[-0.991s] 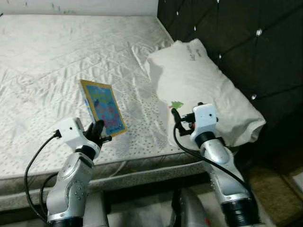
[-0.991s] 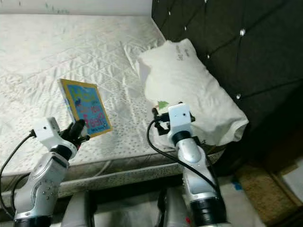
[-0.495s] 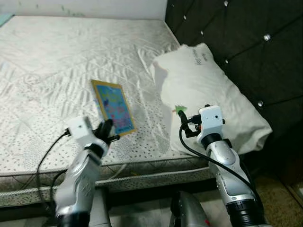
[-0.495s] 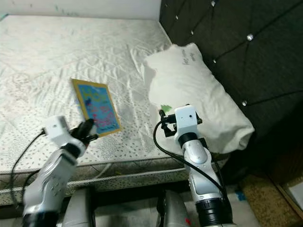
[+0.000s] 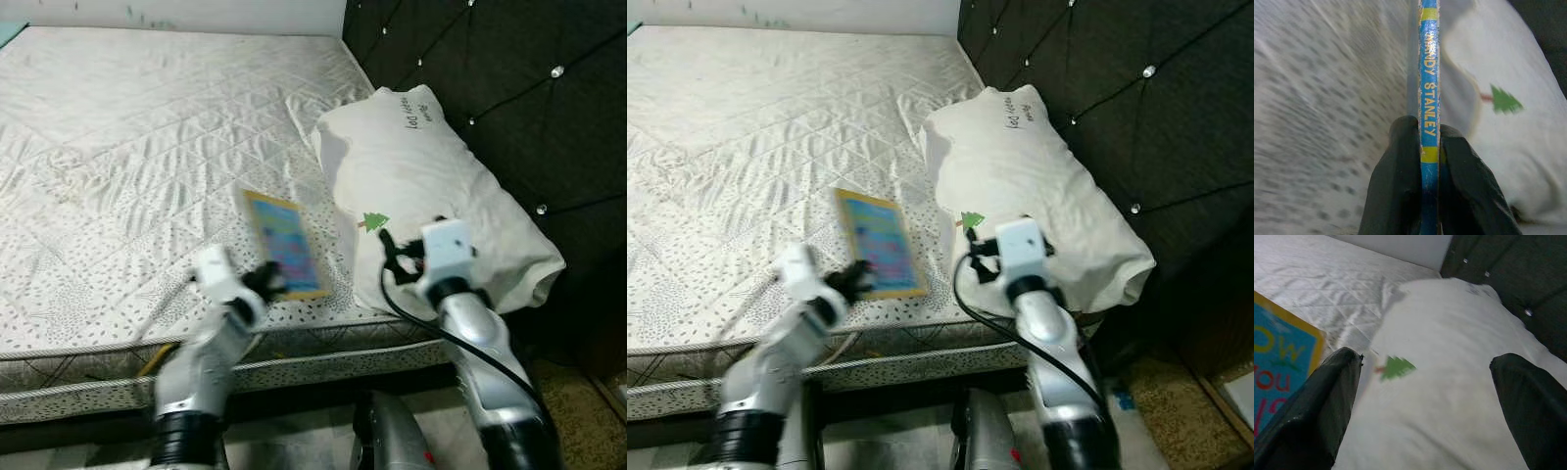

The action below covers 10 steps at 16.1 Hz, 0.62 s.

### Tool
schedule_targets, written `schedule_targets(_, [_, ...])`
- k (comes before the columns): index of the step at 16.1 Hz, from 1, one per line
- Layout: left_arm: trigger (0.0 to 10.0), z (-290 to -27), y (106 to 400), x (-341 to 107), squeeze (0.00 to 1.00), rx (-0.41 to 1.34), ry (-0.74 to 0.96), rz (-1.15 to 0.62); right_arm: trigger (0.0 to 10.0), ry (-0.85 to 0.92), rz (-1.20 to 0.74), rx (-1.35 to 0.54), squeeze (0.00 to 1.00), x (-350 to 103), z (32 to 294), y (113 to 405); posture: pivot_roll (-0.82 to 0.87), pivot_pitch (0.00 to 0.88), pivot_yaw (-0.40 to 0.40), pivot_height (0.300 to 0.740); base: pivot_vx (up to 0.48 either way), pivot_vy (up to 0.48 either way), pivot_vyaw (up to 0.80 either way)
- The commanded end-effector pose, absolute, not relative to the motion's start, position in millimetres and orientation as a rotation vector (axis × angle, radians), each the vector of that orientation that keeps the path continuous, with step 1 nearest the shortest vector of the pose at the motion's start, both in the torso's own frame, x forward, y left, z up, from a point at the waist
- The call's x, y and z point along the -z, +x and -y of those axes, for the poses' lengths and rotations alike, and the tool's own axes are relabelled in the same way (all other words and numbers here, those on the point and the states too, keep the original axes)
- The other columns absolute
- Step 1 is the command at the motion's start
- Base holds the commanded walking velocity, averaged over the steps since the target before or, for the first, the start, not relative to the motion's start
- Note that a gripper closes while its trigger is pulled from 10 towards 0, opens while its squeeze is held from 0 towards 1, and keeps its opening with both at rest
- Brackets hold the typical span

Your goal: Clean up the room

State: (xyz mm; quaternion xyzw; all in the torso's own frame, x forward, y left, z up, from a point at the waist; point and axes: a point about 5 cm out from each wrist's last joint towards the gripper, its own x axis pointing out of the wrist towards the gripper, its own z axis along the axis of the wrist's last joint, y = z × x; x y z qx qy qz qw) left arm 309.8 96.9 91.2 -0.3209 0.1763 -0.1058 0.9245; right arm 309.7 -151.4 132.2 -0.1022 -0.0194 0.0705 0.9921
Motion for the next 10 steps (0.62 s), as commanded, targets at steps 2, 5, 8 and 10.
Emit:
schedule_targets(2, [10.0,-85.8,313.9,-88.3,0.00,0.278,-0.656,-0.465,10.0,-0.235,0.022,-0.114,0.00,-132.4,166.3,303.4,-0.05,0.087,-0.104,0.554,0.000,0.000,0.00])
schedule_targets(5, [10.0,-87.6,317.4,-85.5,0.00,0.280,-0.703,-0.504,10.0,-0.248,0.022,-0.102,0.00,-136.0,173.4,302.6,-0.07,0.093,-0.105,0.554,0.000,0.000,0.00])
schedule_targets(8, [10.0,-94.2,322.0,-78.6,0.00,0.290,-0.683,-0.557,10.0,-0.265,0.015,-0.090,0.00,-137.8,179.3,301.2,-0.08,0.095,-0.120,0.554,0.000,0.000,0.00])
schedule_targets(10, [10.0,-97.7,325.9,-73.8,0.00,0.305,-0.661,-0.585,10.0,-0.267,0.008,-0.098,0.00,-137.2,179.0,298.0,-0.08,0.095,-0.128,0.554,0.000,0.000,0.00])
